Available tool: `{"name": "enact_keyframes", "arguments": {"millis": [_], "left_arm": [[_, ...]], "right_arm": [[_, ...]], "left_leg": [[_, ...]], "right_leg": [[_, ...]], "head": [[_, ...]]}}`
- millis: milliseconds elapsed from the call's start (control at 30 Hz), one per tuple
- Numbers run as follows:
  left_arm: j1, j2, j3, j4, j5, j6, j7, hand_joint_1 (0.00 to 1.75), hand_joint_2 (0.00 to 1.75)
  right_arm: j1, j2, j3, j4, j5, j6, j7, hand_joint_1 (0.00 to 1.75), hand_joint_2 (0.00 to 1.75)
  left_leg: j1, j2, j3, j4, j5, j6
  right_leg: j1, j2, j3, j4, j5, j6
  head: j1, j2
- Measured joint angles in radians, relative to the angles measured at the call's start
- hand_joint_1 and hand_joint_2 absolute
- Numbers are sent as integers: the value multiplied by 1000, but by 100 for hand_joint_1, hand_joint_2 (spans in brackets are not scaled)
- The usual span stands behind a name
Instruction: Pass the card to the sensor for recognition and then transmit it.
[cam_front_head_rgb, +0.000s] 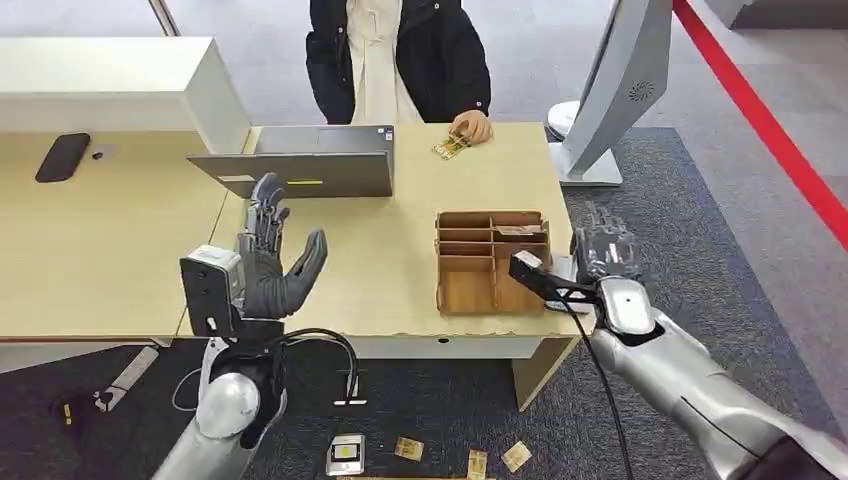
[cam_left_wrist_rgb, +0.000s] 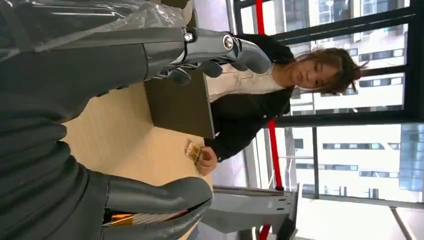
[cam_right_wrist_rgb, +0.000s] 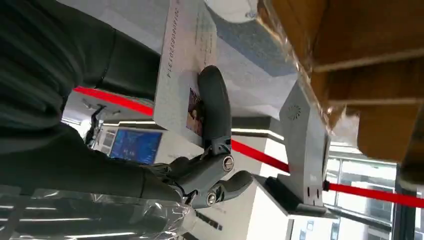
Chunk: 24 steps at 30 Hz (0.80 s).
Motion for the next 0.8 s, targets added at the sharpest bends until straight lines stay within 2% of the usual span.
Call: {"name": "enact_keyframes", "arguments": {"millis": [800], "left_arm": [[-2,-7,1,3,0,-19,2,0,175]], "right_arm": [[61,54,-20,-14,5,-3,-19,175,175]], "left_leg": [[0,0,0,0,0,0]], "right_leg": [[0,0,0,0,0,0]], "head": [[0,0]]}}
